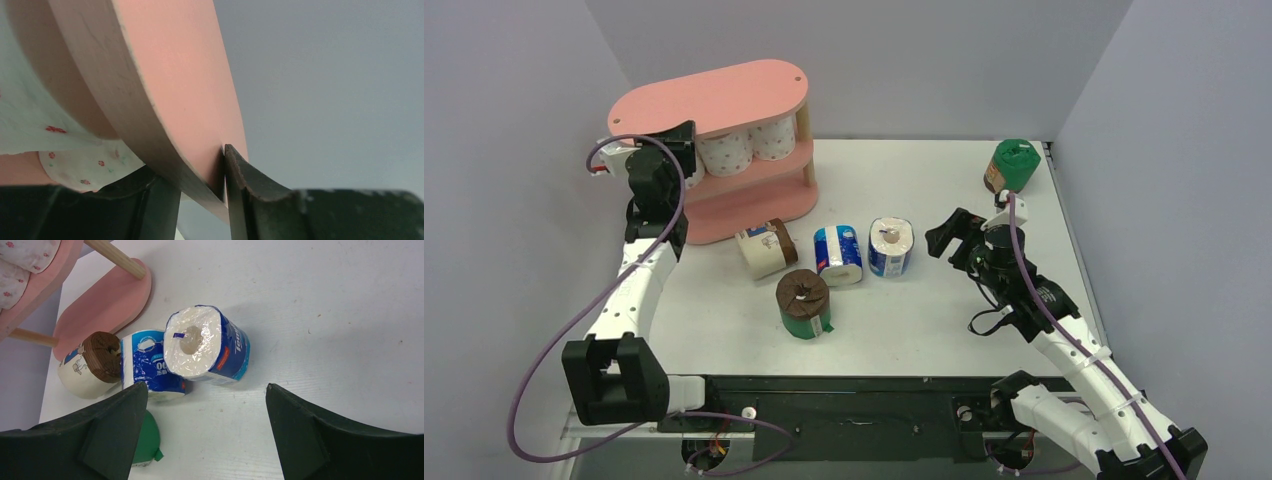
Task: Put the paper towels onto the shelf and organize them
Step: Move the shelf to the center of the board.
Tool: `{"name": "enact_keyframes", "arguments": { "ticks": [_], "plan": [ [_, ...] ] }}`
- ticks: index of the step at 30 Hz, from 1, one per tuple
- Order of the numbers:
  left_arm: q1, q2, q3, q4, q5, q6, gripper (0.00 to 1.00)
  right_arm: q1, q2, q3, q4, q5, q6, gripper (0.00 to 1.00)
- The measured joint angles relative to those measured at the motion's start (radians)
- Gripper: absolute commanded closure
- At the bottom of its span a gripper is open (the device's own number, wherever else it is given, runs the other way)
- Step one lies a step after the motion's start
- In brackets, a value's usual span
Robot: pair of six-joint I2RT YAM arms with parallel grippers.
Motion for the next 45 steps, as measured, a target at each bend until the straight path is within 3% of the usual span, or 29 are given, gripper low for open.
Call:
{"name": "enact_keyframes", "arguments": {
  "ticks": [6,10,45],
  "plan": [
    [0.002,0.013,-0.006,0.023,0.013,-0.049,0.84,0.0,0.0,0.0,0.0,0.005,0.0,0.17],
    [0.006,0.018,-0.006,0.033,0.025,-0.059,1.0,-0.001,0.0,0.0,0.0,0.005,0.0,0.17],
    [0.023,0.076,-0.081,0.266,0.192,-0.231,1.0,-0.001,0.0,-0.001,-0.006,0.013,0.003,0.17]
  ]
}}
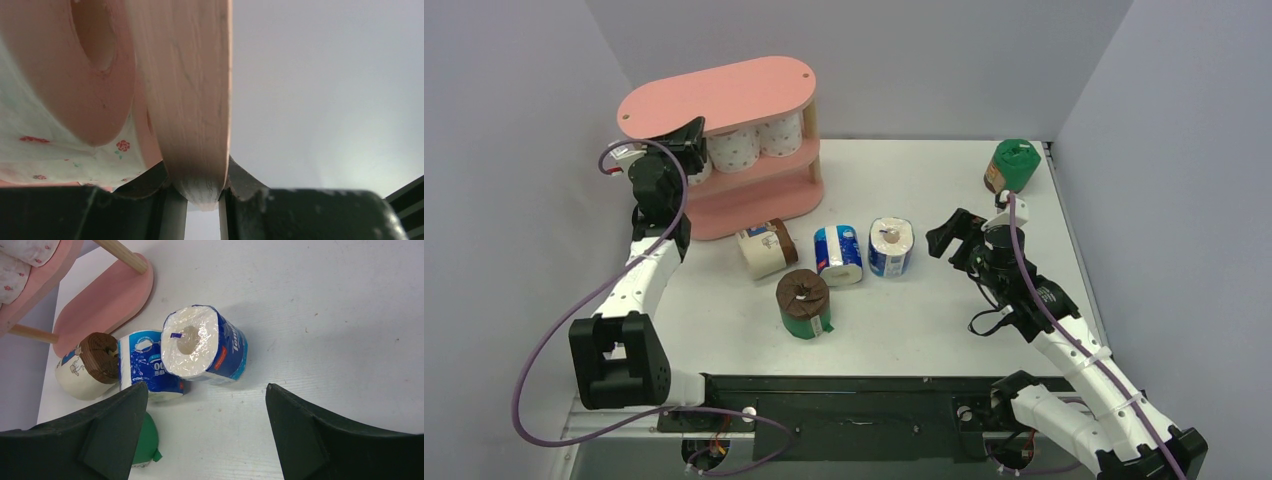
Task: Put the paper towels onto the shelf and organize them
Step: Move the shelf to the center of the board.
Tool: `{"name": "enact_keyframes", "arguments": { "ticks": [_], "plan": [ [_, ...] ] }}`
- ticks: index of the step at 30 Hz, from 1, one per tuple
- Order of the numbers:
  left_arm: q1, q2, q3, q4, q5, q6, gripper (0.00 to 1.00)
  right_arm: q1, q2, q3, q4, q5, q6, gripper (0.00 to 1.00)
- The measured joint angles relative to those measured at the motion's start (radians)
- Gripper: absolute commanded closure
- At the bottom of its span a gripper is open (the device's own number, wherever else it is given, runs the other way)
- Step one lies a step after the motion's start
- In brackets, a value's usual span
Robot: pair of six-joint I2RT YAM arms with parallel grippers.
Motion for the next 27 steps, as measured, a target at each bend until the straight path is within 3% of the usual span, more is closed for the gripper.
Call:
{"name": "enact_keyframes", "arguments": {
  "ticks": [10,16,22,27],
  "plan": [
    [-0.01,0.015,0.0,0.029,0.033,-0.011,1.0,0.0,0.001,0.0,0.0,0.0,0.003,0.17],
    [-0.01,0.017,0.0,0.034,0.042,-0.016,1.0,0.0,0.033,0.003,0.024,-0.017,0.027,0.11],
    [-0.01,0.018,0.0,0.035,0.079,-0.022,1.0,0.006,0.111,0.046,0.147,-0.082,0.11,0.07],
    [-0.01,0.018,0.0,0.039,0.12,-0.024,1.0,0.031,0.269,0.172,0.313,-0.134,0.207,0.08]
  ]
}}
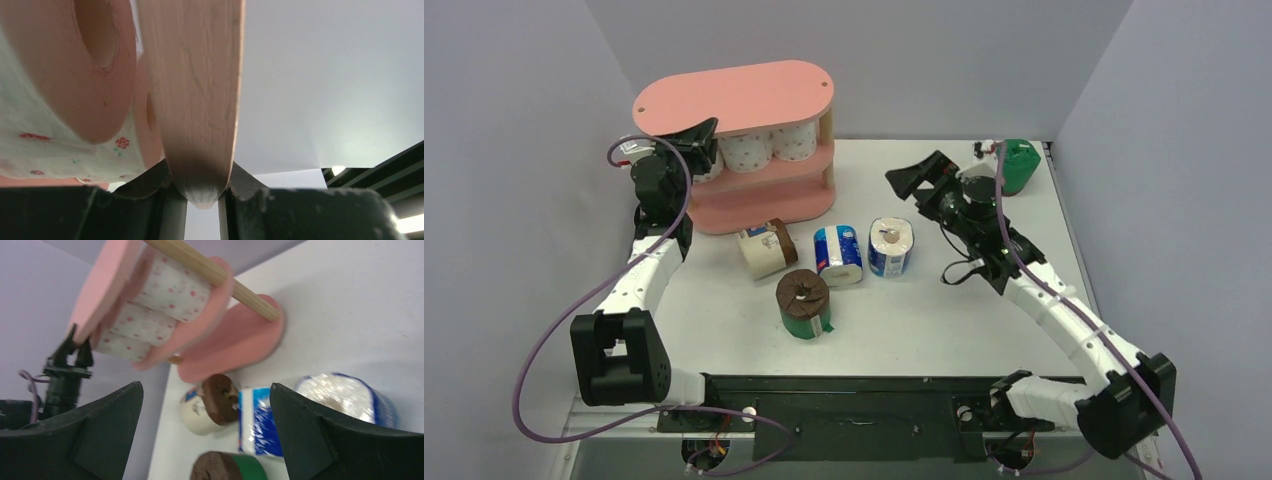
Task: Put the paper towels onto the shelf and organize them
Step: Move the shelf to the center of the board.
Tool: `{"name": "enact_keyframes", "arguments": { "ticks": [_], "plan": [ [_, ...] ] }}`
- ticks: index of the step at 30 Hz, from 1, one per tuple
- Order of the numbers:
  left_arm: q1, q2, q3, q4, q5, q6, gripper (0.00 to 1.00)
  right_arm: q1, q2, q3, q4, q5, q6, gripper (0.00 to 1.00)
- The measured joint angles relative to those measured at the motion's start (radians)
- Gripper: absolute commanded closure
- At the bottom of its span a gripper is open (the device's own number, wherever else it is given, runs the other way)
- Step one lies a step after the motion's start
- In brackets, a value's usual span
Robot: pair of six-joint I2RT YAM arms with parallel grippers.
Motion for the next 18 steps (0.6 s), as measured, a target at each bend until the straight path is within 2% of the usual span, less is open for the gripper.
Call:
{"name": "enact_keyframes", "arguments": {
  "ticks": [8,13,18],
  "plan": [
    [0.019,0.0,-0.003,0.004,0.071,-0.004,1.0,0.018,0.362,0.356,0.183,-0.096,0.153,0.1],
    [0.027,0.0,-0.003,0.004,0.089,-0.008,1.0,0.024,0.557,0.56,0.2,-0.142,0.234,0.12],
    [0.029,0.008,-0.003,0.018,0.09,-0.011,1.0,0.045,0.674,0.692,0.179,-0.167,0.279,0.16]
  ]
}}
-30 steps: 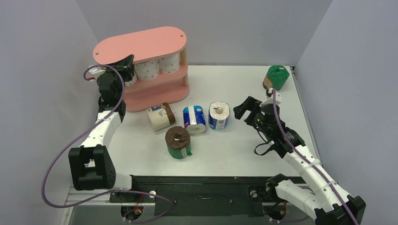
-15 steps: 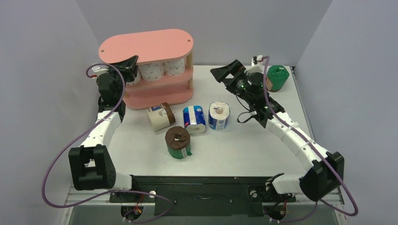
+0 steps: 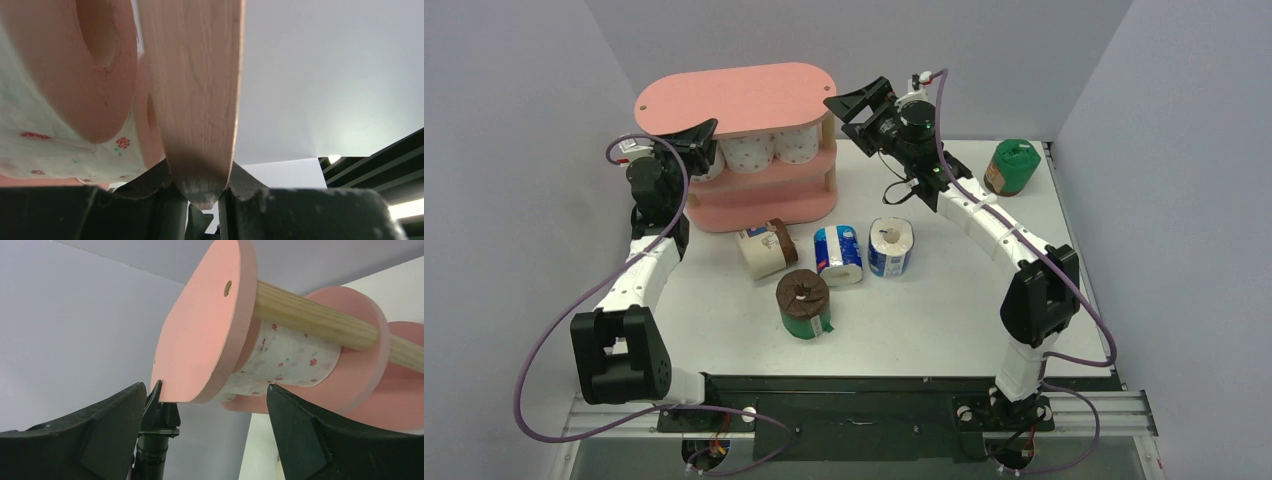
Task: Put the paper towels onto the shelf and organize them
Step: Move the shelf to the center of the board.
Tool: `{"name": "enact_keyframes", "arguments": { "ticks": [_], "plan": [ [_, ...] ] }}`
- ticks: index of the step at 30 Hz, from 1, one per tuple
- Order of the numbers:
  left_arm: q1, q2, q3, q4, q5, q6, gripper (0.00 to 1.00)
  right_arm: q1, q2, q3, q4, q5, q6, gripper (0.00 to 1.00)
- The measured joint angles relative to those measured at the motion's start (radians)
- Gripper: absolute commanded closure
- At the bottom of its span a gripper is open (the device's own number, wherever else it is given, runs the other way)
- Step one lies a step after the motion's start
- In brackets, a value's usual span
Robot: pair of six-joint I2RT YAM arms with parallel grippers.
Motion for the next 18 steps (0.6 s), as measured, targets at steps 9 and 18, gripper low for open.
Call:
{"name": "enact_keyframes", "arguments": {
  "ticks": [9,18],
  "plan": [
    [0.008,0.032,0.015,0.027,-0.001,-0.006,1.0,0.013,0.129,0.18,-0.041,-0.031,0.066,0.29],
    [0.008,0.037,0.024,0.021,0.002,-0.002,1.0,0.017,0.207,0.29,-0.093,-0.038,0.096,0.38]
  ]
}}
